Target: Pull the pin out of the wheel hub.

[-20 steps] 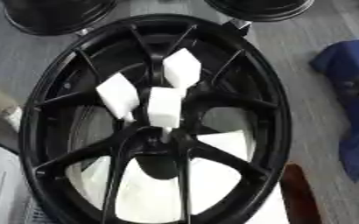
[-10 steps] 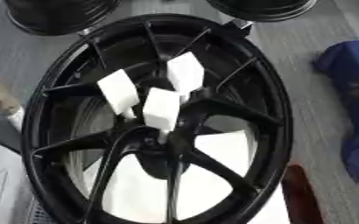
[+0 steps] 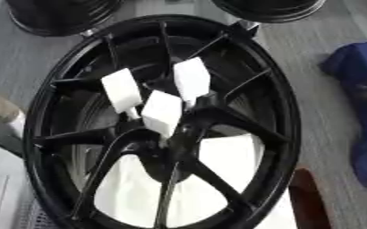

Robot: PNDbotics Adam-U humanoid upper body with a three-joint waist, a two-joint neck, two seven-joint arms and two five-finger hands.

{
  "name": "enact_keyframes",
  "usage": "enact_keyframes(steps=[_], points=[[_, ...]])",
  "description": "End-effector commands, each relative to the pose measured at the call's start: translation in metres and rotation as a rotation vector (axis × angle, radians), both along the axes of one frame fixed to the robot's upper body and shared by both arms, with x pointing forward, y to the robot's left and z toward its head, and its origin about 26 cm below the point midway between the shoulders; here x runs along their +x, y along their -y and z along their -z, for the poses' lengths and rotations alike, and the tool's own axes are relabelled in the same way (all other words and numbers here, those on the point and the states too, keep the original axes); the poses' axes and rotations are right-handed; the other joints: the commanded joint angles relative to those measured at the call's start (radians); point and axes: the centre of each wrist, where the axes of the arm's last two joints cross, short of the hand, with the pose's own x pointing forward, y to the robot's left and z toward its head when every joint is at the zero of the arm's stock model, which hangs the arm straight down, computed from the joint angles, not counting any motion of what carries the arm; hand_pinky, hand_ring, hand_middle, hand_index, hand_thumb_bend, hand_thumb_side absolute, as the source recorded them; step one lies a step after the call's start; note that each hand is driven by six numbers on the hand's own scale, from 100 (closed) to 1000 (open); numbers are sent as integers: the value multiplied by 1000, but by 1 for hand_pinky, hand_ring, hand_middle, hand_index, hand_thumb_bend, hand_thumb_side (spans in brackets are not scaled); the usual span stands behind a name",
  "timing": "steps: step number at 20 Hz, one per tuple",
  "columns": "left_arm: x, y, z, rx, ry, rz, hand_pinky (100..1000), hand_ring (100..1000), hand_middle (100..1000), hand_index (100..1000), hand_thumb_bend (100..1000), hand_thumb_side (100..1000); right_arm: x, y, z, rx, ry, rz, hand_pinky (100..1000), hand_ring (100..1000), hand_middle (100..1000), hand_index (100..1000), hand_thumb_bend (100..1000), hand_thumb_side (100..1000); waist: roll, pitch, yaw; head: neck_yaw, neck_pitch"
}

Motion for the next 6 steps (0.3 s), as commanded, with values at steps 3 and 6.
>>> enact_keyframes(steps=[3,6], points=[[-6,42,-15,-90,214,174,643,653,542,725,100,745,0,-6,-8,2,33,-37,949,682,619,766,100,697,-17,-25,-15,17,-19],[-12,60,-13,-184,295,247,650,658,547,726,100,756,2,-9,-8,13,35,-52,948,681,618,766,100,699,-28,-22,-24,29,-24]])
